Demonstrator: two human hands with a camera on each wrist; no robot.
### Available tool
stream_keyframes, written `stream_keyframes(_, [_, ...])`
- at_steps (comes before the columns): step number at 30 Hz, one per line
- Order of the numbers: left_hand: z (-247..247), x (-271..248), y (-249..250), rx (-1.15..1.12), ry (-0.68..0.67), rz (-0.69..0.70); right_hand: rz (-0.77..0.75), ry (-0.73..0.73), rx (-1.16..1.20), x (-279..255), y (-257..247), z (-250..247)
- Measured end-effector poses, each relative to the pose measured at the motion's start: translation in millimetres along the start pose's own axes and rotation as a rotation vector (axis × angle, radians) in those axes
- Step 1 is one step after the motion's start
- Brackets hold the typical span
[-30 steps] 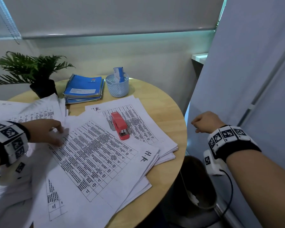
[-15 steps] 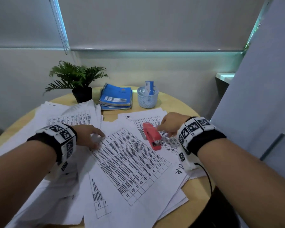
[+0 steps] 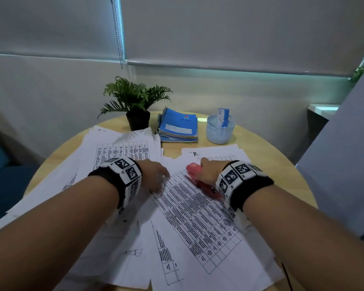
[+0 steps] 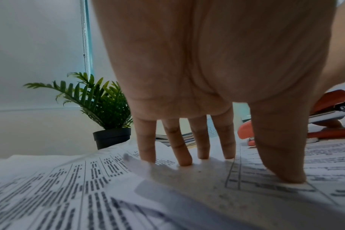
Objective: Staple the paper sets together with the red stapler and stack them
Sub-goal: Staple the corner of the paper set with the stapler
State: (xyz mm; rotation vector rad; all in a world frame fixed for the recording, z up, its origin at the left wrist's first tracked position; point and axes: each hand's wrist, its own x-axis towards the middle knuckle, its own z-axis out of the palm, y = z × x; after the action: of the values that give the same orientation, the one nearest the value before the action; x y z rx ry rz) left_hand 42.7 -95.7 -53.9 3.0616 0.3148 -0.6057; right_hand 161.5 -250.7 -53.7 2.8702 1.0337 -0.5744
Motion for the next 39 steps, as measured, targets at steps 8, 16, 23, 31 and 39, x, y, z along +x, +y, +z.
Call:
stream_keyframes(8, [1,-4,-1,0.037,-0.01,0.063,-0.041,0.017,-0.012,13,-28,10])
stream_keyframes(16, [-3,-5,-3,-0.004,-0.042,0.066,-0.017,0.0,-0.053,20,-36,9])
stream_keyframes(23, [-5,-5,-3,-0.044,-0.07,0.056,-0.051,-0.033,-0.124,13,-40,3])
stream_keyframes(31, [-6,-5,4,0.082,-0.096,0.059,-0.17,-0.008,-0.176,-6,-43,-8])
stream_keyframes(39, [-9,-7,6,0.094,-0.089,0.072,-0.207,0.007,-0.234,0,-33,-9])
